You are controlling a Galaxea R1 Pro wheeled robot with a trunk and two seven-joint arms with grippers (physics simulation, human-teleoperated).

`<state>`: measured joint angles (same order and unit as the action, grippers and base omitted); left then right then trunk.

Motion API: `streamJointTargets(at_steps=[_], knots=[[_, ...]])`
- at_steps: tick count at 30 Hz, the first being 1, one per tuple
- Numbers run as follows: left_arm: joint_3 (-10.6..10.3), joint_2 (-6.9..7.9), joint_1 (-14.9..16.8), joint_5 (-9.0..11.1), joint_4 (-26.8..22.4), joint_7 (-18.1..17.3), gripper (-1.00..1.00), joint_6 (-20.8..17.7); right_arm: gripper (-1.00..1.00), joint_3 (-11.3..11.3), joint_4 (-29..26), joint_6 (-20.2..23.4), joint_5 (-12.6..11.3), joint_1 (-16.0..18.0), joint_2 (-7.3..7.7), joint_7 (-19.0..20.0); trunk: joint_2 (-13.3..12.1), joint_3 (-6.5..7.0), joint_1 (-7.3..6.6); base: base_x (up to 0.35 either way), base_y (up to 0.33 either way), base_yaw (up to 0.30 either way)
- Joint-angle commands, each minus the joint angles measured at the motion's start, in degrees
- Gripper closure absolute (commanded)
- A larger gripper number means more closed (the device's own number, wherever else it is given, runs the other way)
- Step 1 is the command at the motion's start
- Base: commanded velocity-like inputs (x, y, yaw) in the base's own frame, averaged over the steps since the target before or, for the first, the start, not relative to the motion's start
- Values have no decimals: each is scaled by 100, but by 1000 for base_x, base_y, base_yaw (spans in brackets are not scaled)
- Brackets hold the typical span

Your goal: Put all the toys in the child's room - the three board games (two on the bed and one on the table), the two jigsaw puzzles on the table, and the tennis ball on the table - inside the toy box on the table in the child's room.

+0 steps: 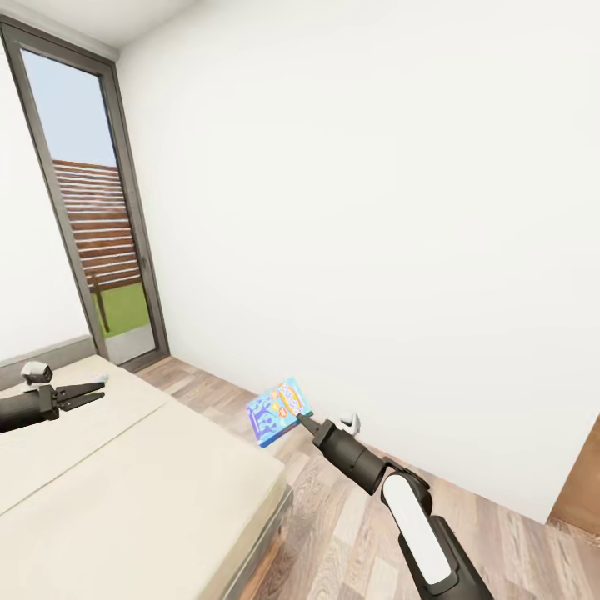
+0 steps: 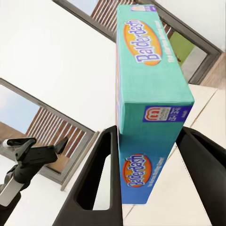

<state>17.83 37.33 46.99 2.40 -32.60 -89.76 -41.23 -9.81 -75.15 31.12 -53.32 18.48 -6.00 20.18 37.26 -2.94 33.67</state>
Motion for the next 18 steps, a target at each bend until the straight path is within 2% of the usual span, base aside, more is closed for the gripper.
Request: streamJointTargets(at_steps=[1, 9, 18], knots=[[1, 3, 3, -2, -1, -24, -100, -61, 100, 6, 0, 34, -46, 6, -4, 4, 9, -6, 2, 0, 0, -264], [1, 3, 3, -2, -1, -24, -100, -61, 100, -1, -4, 26, -47, 6, -28, 1, 9, 33, 2, 0, 0, -242], [1, 3, 1, -2, -1, -24, -100, -61, 100, 4, -2, 25, -53, 6, -34, 2, 9, 43, 2, -29, 14, -60]])
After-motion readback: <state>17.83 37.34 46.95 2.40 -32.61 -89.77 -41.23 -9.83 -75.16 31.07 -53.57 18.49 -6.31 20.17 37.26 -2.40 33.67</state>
